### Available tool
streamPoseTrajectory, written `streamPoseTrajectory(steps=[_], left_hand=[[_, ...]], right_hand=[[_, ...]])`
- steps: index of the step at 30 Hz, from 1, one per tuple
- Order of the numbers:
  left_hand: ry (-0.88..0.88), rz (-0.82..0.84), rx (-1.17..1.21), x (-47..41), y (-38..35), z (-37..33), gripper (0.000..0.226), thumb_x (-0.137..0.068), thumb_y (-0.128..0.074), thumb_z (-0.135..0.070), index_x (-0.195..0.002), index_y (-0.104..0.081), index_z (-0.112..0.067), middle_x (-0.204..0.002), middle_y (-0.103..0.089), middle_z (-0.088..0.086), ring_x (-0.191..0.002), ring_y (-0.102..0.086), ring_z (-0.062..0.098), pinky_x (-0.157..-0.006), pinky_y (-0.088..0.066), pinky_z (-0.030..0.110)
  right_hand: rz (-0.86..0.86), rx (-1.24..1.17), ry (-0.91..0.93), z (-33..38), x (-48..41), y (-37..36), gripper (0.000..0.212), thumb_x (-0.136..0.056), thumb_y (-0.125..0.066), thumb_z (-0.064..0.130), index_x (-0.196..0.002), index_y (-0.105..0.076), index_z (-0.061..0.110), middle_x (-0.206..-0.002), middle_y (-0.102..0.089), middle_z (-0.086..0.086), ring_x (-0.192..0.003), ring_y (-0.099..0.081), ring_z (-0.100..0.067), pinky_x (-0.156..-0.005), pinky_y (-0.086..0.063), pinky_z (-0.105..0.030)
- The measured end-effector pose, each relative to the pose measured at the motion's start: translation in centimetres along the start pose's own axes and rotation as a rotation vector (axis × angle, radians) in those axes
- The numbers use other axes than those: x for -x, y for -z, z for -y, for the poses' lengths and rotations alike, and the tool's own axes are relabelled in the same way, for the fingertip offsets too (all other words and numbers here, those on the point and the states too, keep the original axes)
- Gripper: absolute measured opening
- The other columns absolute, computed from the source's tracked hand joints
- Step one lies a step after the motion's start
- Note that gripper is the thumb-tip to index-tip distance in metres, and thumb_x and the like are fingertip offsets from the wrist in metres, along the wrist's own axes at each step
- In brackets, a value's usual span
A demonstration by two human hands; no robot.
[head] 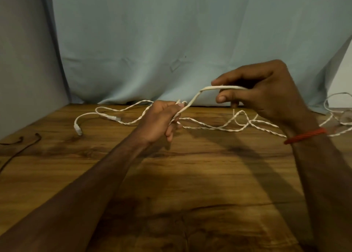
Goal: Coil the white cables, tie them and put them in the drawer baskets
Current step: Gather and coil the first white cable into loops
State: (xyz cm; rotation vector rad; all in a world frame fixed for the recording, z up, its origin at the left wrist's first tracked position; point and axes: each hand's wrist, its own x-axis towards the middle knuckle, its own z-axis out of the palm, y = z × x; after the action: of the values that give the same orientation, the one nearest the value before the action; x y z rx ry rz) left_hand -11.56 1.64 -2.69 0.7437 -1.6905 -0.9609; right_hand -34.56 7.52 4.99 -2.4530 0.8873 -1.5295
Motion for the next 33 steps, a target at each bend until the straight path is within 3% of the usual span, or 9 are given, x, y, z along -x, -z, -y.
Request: streamPoseTrajectory(steps=[6,10,13,16,20,22,27,30,33], left_hand=[[0.166,0.283,0.508,0.1,0.4,-0.4,0.056,-0.097,-0.052,-0.049,-0.054,-0.041,-0.014,-0.033,-0.028,0.003,-0.027,-0.031,0.016,-0.1,-0.05,0.061],[0.212,0.491,0.829,-0.1,1.1,-0.6,0.049,-0.087,-0.068,-0.045,-0.06,-0.041,-0.015,-0.036,-0.033,0.001,-0.032,-0.035,0.014,-0.104,-0.045,0.06],[0.167,0.466,0.944,-0.2,1.5,-0.8,0.038,-0.09,-0.064,-0.03,-0.06,-0.045,-0.017,-0.038,-0.038,-0.001,-0.036,-0.041,0.011,-0.104,-0.046,0.06],[0.155,0.341,1.007,-0.4,1.8,-0.7,0.041,-0.094,-0.049,-0.031,-0.056,-0.047,-0.018,-0.04,-0.042,-0.002,-0.043,-0.047,0.012,-0.098,-0.052,0.057],[0.126,0.316,1.142,-0.6,2.4,-0.6,0.042,-0.095,-0.048,-0.032,-0.056,-0.049,-0.018,-0.044,-0.048,-0.003,-0.051,-0.055,0.013,-0.096,-0.053,0.055],[0.103,0.28,1.183,-0.6,2.9,-0.6,0.041,-0.095,-0.049,-0.032,-0.056,-0.047,-0.018,-0.044,-0.049,-0.004,-0.051,-0.056,0.012,-0.095,-0.053,0.056],[0.134,0.365,1.222,-0.5,2.1,0.1,0.041,-0.097,-0.05,-0.033,-0.061,-0.05,-0.015,-0.046,-0.05,0.001,-0.052,-0.057,0.016,-0.095,-0.053,0.057],[0.149,0.413,1.236,-0.5,1.7,0.0,0.043,-0.1,-0.049,-0.036,-0.063,-0.051,-0.012,-0.049,-0.049,0.003,-0.046,-0.053,0.016,-0.081,-0.059,0.041],[0.144,0.384,1.223,-0.8,1.8,-0.1,0.043,-0.1,-0.048,-0.04,-0.066,-0.047,-0.014,-0.047,-0.044,-0.001,-0.034,-0.043,0.01,-0.052,-0.051,0.024]], right_hand=[[-0.284,-0.142,-0.071,-2.2,0.2,-1.2,0.022,-0.085,-0.076,0.013,-0.107,-0.075,0.014,-0.072,-0.073,0.008,-0.046,-0.054,-0.014,-0.049,-0.049,-0.022],[-0.31,-0.178,-0.171,-3.7,0.3,-1.7,0.02,-0.094,-0.068,0.014,-0.113,-0.074,0.017,-0.065,-0.068,0.003,-0.045,-0.051,-0.015,-0.045,-0.047,-0.023],[-0.269,-0.058,-0.287,-4.7,0.5,-2.8,0.016,-0.096,-0.067,0.022,-0.108,-0.077,0.02,-0.061,-0.065,-0.003,-0.045,-0.049,-0.009,-0.046,-0.044,-0.023],[-0.2,0.26,-0.279,-5.7,0.9,-4.1,0.024,-0.098,-0.062,0.043,-0.078,-0.073,0.035,-0.058,-0.064,-0.008,-0.051,-0.058,-0.012,-0.056,-0.05,-0.03],[-0.15,0.582,-0.216,-6.5,1.2,-4.3,0.043,-0.102,-0.042,0.058,-0.09,-0.071,0.028,-0.065,-0.065,0.004,-0.067,-0.065,-0.017,-0.077,-0.052,-0.045],[-0.149,0.5,-0.187,-7.0,1.4,-3.4,0.041,-0.104,-0.044,0.05,-0.092,-0.072,0.022,-0.068,-0.068,0.004,-0.068,-0.067,-0.014,-0.082,-0.052,-0.044],[-0.233,0.236,-0.195,-7.0,1.3,-3.1,0.025,-0.105,-0.052,0.025,-0.097,-0.074,0.013,-0.059,-0.061,0.003,-0.052,-0.056,-0.008,-0.057,-0.045,-0.018],[-0.343,0.361,-0.101,-6.1,0.6,-3.1,0.029,-0.104,-0.054,0.031,-0.097,-0.076,0.013,-0.058,-0.055,0.006,-0.054,-0.049,-0.008,-0.054,-0.036,-0.023],[-0.238,0.539,-0.107,-5.3,0.0,-3.4,0.041,-0.105,-0.047,0.041,-0.09,-0.073,0.013,-0.059,-0.059,0.001,-0.056,-0.055,-0.012,-0.057,-0.045,-0.033]])
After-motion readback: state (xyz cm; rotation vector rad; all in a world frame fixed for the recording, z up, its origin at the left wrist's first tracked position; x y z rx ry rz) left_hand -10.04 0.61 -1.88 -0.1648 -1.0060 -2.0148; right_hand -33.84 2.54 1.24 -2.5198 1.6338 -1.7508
